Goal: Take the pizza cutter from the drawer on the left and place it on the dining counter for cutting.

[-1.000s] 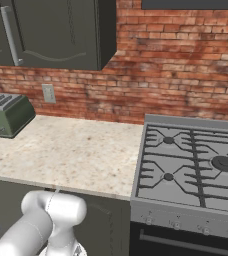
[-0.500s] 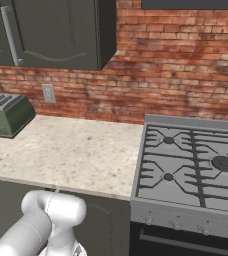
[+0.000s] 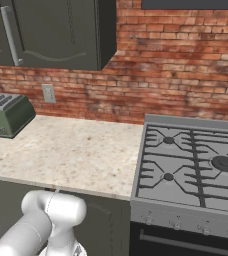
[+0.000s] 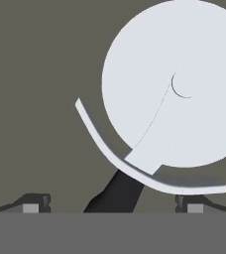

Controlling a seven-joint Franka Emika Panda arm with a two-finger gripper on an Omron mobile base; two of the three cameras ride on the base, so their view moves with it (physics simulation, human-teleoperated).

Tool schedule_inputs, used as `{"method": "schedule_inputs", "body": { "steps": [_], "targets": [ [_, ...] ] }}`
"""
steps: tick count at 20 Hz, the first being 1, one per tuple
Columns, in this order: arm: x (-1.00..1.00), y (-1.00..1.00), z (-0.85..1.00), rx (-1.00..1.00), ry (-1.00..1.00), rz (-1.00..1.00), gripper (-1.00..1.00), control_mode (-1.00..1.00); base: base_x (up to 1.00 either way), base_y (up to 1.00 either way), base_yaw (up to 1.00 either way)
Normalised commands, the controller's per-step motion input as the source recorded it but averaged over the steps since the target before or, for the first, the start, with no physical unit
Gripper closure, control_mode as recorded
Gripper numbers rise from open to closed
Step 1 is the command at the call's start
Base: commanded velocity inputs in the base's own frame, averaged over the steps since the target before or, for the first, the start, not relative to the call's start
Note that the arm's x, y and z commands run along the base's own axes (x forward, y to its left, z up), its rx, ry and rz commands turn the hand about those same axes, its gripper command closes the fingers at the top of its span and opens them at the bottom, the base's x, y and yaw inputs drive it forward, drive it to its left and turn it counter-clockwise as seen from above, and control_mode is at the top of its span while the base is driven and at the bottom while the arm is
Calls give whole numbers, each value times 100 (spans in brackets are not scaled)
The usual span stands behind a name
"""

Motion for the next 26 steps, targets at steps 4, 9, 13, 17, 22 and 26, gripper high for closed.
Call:
{"method": "schedule_inputs", "body": {
  "steps": [4,9,13,17,22,26],
  "targets": [
    [0,0,0,0,0,0,100,-100,0,0,0],
    [0,0,0,0,0,0,100,-100,0,0,0],
    [0,0,0,0,0,0,100,-100,0,0,0],
    [0,0,0,0,0,0,100,-100,0,0,0],
    [0,-2,4,0,7,0,100,-100,0,0,0],
    [-4,-3,42,0,2,0,100,-100,0,0,0]
  ]
}}
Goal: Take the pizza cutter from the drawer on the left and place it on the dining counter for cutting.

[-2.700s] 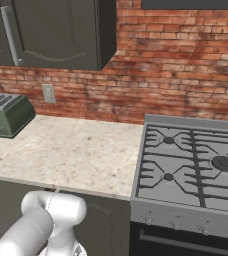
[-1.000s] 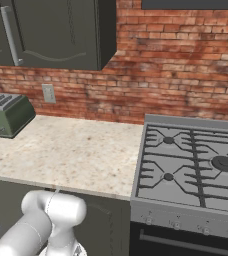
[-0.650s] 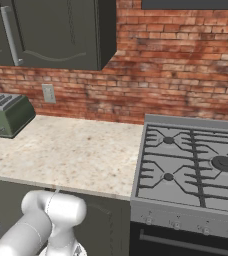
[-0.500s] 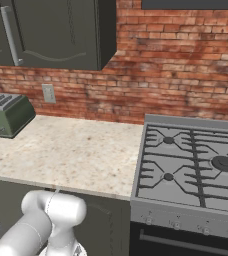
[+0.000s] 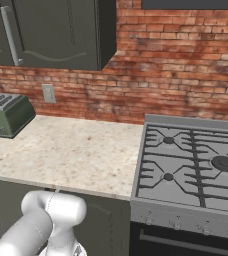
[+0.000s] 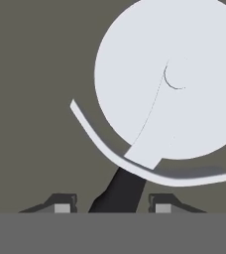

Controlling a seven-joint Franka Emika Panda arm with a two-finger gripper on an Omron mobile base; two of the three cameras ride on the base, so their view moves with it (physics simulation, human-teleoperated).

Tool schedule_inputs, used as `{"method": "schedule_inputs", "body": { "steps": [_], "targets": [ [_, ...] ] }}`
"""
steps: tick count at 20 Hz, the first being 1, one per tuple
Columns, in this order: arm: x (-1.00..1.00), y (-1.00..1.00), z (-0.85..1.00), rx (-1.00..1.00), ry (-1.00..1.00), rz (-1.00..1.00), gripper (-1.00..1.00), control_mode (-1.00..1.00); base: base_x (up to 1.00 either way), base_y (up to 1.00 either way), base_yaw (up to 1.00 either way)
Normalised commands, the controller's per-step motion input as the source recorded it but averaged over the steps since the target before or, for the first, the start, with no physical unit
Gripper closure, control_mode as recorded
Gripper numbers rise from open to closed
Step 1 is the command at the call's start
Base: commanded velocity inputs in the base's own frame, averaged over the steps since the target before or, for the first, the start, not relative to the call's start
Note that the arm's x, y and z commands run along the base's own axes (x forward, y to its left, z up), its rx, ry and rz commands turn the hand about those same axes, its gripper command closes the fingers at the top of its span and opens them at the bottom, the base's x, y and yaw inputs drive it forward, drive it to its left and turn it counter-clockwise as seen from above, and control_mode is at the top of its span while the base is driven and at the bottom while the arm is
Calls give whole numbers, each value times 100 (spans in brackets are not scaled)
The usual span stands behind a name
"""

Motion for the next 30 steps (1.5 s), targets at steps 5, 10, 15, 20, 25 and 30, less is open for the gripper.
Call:
{"method": "schedule_inputs", "body": {
  "steps": [5,10,15,20,25,30],
  "targets": [
    [-21,-6,54,0,0,0,100,-100,0,0,0],
    [-12,-2,77,0,0,0,100,-100,0,0,0],
    [-5,-23,81,0,-1,0,100,-100,0,0,0],
    [-3,-10,98,0,2,-5,100,-100,0,0,0],
    [0,-38,82,0,0,-3,100,-100,0,0,0],
    [0,-45,83,0,-1,-1,100,-100,0,0,0]
  ]
}}
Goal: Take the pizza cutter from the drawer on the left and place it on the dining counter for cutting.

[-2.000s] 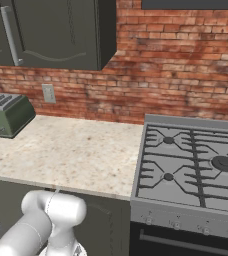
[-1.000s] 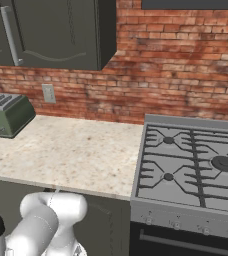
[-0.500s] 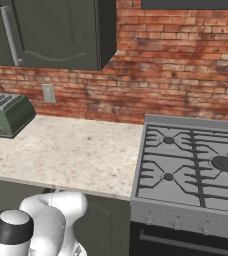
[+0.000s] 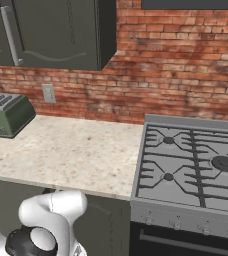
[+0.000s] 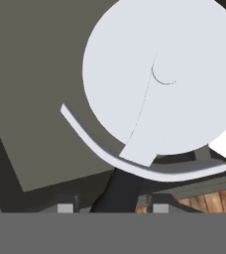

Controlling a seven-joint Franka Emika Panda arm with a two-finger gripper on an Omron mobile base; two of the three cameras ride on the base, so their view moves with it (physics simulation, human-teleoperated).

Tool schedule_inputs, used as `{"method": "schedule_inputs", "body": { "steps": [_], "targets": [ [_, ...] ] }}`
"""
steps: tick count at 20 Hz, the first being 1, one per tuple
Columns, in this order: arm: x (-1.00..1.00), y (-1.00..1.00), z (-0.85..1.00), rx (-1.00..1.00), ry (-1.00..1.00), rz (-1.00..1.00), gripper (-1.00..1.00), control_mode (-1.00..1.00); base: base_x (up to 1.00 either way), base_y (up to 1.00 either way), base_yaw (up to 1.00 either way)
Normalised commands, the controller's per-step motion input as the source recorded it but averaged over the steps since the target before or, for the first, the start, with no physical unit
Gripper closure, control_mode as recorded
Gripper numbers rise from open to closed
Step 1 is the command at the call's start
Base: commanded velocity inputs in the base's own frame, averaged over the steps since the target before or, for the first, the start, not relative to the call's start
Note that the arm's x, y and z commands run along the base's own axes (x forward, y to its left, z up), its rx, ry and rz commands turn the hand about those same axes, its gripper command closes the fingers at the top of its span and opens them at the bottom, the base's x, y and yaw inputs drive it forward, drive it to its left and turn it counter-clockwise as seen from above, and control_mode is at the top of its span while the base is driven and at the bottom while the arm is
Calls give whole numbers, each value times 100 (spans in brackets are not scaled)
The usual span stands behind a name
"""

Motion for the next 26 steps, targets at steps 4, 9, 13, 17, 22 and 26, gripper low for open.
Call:
{"method": "schedule_inputs", "body": {
  "steps": [4,9,13,17,22,26],
  "targets": [
    [3,-36,67,0,-3,0,100,-100,0,0,0],
    [7,-40,46,0,-2,0,100,-100,0,0,0],
    [28,-50,38,0,0,0,100,-100,0,0,0],
    [45,-57,59,0,0,0,100,-100,0,0,0],
    [33,-53,54,0,-4,0,100,-100,0,0,0],
    [7,-54,30,-1,-13,13,100,-100,0,0,0]
  ]
}}
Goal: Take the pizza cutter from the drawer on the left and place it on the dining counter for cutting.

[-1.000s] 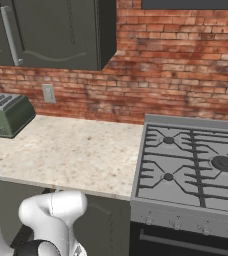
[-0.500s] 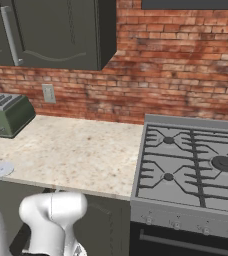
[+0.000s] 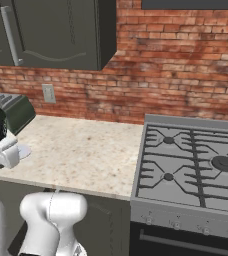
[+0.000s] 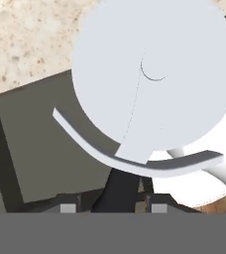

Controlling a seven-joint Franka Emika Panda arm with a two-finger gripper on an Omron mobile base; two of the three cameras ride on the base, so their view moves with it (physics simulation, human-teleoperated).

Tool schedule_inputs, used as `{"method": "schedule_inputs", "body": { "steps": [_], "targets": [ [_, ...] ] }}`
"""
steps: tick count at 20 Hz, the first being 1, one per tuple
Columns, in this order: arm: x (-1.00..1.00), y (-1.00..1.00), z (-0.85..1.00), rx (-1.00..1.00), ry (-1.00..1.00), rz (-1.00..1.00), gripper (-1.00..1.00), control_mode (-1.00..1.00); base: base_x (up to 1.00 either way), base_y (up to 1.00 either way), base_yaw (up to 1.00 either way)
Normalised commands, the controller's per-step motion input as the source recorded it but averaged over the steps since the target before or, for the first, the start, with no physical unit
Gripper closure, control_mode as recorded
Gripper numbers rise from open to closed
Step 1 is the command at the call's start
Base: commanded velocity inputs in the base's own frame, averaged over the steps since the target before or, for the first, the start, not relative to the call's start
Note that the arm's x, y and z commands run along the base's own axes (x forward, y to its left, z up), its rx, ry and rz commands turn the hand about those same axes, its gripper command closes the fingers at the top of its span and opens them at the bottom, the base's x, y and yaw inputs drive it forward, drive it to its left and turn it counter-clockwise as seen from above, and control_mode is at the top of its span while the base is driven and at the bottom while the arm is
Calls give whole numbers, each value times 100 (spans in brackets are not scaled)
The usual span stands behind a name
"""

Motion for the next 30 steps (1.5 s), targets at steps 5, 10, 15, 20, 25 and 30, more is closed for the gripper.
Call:
{"method": "schedule_inputs", "body": {
  "steps": [5,10,15,20,25,30],
  "targets": [
    [0,-69,20,0,-17,13,100,-100,0,0,0],
    [2,-79,0,0,-4,7,100,-100,0,0,0],
    [18,-71,0,-2,0,7,100,-100,0,0,0],
    [30,-56,0,-1,2,13,100,-100,0,0,0],
    [8,-37,-1,-3,0,1,100,-100,0,0,0],
    [2,-29,-7,-13,0,0,100,-100,0,0,0]
  ]
}}
